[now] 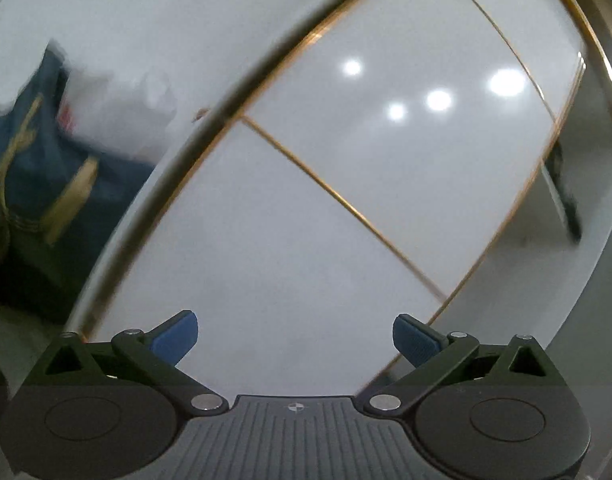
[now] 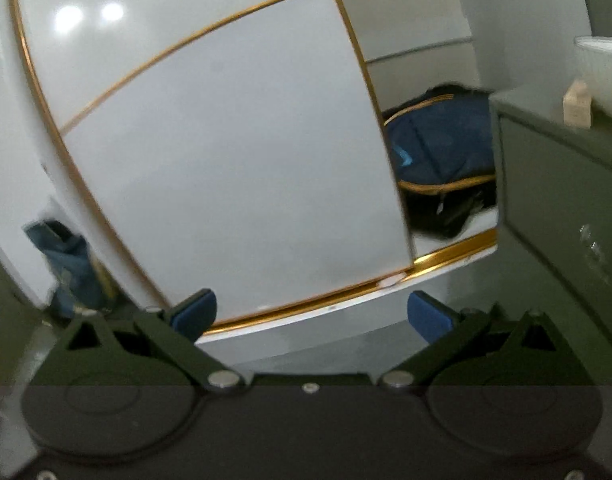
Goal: Organize scattered shoes
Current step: 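Raise the left tool away while moving the right tool over the speckled sneakers, then lower the right tool onto the speckled sneaker pair and close on both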
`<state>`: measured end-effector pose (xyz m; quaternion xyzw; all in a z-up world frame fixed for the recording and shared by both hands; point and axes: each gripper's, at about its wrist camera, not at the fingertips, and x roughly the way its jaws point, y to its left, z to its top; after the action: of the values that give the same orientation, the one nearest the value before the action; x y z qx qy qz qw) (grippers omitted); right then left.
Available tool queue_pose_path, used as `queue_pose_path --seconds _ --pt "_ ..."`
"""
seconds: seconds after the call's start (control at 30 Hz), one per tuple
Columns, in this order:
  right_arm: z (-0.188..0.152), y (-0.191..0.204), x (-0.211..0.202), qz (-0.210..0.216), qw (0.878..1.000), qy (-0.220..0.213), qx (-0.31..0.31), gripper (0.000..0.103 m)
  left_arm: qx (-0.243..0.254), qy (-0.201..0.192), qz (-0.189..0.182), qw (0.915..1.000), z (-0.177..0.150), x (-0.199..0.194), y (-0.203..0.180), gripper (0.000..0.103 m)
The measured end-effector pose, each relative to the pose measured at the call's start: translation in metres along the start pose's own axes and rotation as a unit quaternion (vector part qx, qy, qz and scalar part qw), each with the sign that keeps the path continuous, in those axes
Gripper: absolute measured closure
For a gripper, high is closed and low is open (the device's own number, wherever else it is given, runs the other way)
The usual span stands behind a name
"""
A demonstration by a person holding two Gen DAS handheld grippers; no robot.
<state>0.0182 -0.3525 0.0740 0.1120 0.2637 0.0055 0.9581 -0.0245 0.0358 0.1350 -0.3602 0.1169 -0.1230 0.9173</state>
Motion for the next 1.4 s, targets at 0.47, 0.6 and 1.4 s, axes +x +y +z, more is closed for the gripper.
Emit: queue_pose_path --seconds 0.47,0.6,1.4 --pt "-0.122 0.014 0.220 -0.064 0.933 0.334 -0.112 0.041 -0.108 -0.075 -0.022 0.9911 0.070 -0.056 0.097 0.000" --pt "-0.165 0.005 0.256 -0.064 0.903 0.410 -0.108 0.049 -0.125 -0.067 -0.037 0.9892 0.065 -0.058 0.104 0.000" --pt "-0.189 0.011 0.299 -0.089 0.878 0.452 -0.131 0.055 -0.138 -0.056 -0.054 0.9874 0.052 -0.049 0.106 0.000"
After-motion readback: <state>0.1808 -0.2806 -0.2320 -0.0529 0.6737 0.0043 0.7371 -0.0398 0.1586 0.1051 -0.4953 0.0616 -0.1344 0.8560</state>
